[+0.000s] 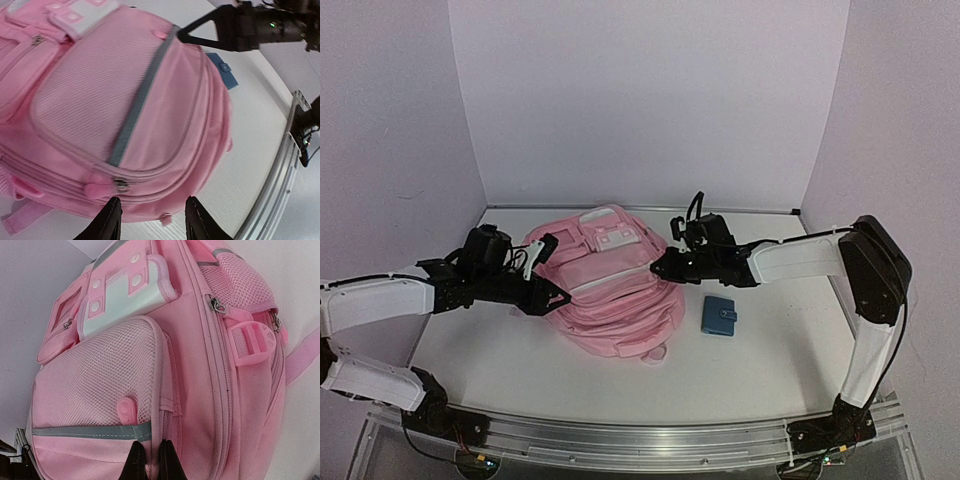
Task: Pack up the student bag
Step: Zip the student bag at the center of the board.
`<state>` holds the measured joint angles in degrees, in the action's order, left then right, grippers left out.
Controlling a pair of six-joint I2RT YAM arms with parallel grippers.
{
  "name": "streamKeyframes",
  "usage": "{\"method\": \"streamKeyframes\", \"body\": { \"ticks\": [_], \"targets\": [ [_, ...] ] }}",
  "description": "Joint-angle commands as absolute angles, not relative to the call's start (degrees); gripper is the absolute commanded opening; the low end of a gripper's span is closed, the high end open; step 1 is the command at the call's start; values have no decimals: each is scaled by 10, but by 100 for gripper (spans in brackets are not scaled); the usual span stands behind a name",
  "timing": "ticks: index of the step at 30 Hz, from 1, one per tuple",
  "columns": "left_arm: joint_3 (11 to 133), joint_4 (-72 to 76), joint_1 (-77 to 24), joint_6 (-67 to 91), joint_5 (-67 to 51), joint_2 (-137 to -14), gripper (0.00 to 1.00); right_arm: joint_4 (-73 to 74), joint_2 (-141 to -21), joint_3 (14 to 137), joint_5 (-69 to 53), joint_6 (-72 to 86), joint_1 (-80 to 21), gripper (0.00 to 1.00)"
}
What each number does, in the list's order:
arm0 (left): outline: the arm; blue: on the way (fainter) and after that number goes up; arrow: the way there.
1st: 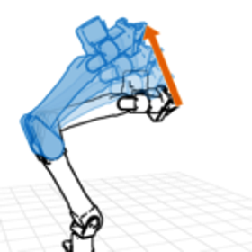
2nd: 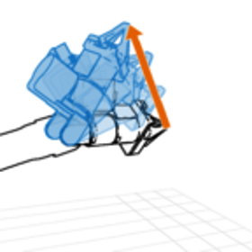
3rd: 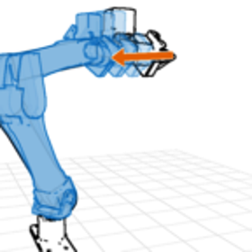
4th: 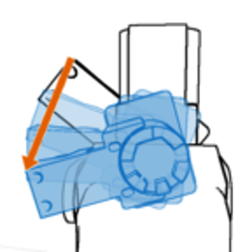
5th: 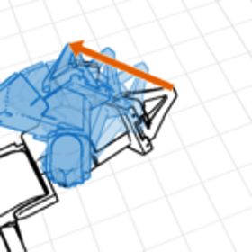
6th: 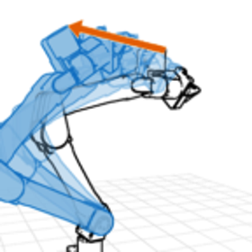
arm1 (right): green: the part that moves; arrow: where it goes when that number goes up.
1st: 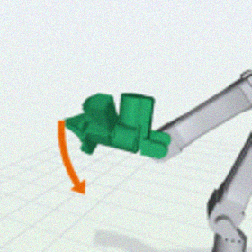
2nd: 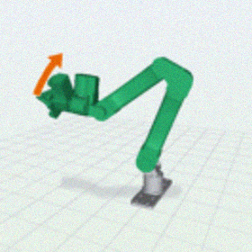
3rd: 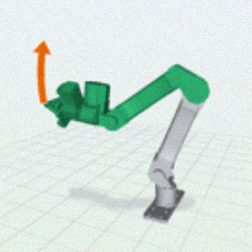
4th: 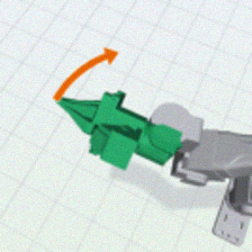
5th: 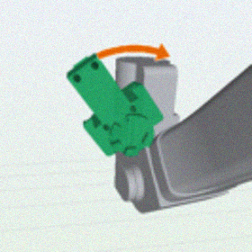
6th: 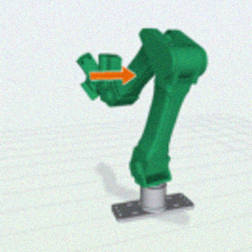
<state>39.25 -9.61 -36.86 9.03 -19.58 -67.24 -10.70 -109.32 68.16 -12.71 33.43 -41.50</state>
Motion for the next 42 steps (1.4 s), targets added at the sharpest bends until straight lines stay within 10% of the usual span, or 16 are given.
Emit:
{"method": "streamKeyframes", "body": {
  "ticks": [1,23,42],
  "targets": [
    [403,-89,-319,90,-170,-696,47,-141,-1091,693,-121,340,-413,0],
    [403,-33,-316,-102,-186,-777,64,-156,-1092,704,-136,353,-387,0],
    [446,-79,-384,-115,-126,-819,13,-160,-1125,739,-160,352,-373,0]
  ]
}}
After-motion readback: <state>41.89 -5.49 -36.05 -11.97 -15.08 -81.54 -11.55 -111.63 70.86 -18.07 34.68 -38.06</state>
